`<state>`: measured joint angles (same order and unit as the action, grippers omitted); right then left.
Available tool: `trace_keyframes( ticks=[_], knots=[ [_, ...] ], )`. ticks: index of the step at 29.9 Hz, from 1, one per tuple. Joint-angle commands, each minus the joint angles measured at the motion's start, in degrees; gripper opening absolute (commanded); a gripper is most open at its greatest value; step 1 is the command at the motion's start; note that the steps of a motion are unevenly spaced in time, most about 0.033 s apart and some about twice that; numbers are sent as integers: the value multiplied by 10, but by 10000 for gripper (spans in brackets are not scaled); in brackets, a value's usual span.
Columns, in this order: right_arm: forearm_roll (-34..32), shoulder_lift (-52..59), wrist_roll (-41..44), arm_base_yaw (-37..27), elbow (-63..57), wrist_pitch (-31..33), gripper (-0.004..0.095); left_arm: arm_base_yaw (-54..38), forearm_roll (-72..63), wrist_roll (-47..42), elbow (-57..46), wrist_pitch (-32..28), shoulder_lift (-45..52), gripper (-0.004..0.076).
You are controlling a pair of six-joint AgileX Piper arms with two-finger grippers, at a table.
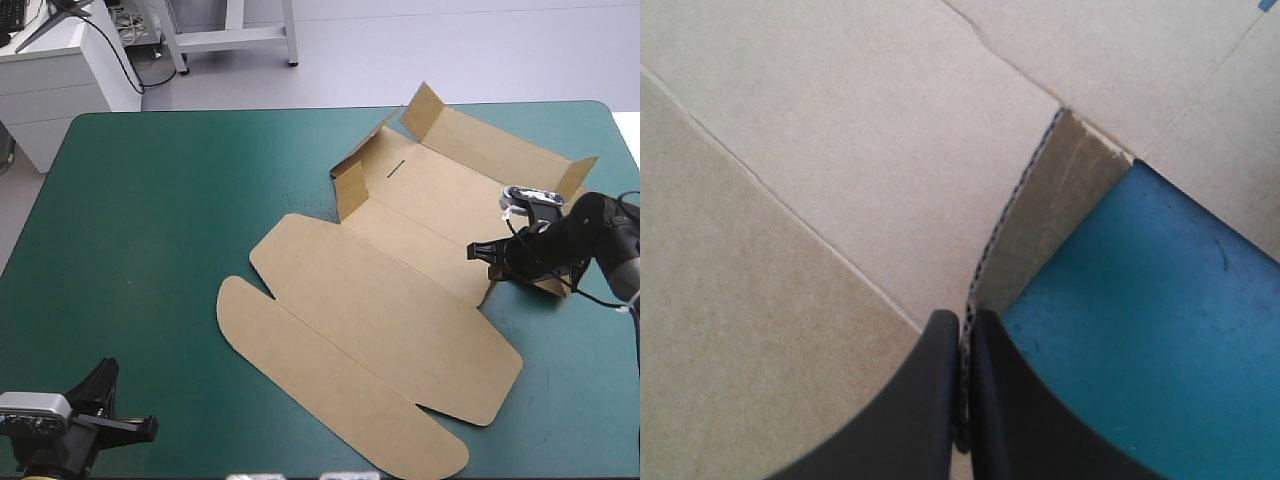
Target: Fold the box
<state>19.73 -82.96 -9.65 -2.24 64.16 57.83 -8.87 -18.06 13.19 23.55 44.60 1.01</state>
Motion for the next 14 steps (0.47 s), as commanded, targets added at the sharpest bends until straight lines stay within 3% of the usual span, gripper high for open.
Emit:
trace_keyframes(
  ticks=[1,14],
  knots=[
    [-23,-10,-9,31,79,44,2,4,-11,-1,11,-42,3,-8],
    [-45,-158,-88,174,303,109,1,4,-11,-1,11,-42,3,-8]
  ],
)
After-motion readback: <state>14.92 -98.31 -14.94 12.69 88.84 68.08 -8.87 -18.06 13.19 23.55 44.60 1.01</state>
